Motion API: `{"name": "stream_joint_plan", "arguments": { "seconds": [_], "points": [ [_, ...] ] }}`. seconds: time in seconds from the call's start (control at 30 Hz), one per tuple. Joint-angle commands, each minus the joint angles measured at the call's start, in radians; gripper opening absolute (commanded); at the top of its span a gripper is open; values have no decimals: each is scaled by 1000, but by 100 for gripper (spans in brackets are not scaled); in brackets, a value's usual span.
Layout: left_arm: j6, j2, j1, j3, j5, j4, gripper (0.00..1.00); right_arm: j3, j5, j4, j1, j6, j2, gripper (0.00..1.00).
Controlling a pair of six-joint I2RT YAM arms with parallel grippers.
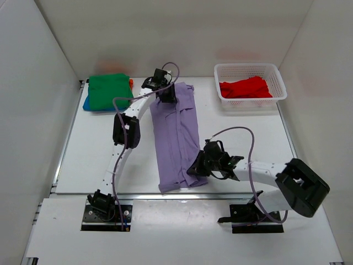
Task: Fold and stack the t-shirts
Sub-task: Rotate the tshirt 90 degrees
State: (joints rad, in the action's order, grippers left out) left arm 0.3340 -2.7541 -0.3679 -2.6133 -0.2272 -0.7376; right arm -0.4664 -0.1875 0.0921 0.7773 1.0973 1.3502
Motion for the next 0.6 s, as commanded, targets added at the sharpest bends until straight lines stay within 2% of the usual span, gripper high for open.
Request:
{"name": "stream_joint_plan", "arguments": {
  "seconds": [0.0, 0.1, 0.2, 0.27, 0.37, 0.47, 0.57],
  "points": [
    [48, 128, 12, 45, -80, 66, 40, -2, 4, 48, 8, -92, -100, 1],
    [37, 221, 10, 97, -97, 47, 41, -50, -3, -9, 5, -207, -152, 3],
    [5, 352, 9, 257, -64, 79, 43, -77, -7, -43, -36, -310, -172, 7],
    [11, 492, 27, 498, -48, 165, 44, -93, -71, -46, -102, -341, -145, 12],
    [69, 635, 81, 735, -35, 334, 46, -133, -156, -54, -154, -421, -103, 18],
    [48, 660, 99, 776, -21, 321, 45, -205, -211, -86, -128, -479, -45, 21],
    [-28, 614, 80, 696, 35, 213, 47, -244, -243, -109, -101, -491, 32, 23]
  ]
}}
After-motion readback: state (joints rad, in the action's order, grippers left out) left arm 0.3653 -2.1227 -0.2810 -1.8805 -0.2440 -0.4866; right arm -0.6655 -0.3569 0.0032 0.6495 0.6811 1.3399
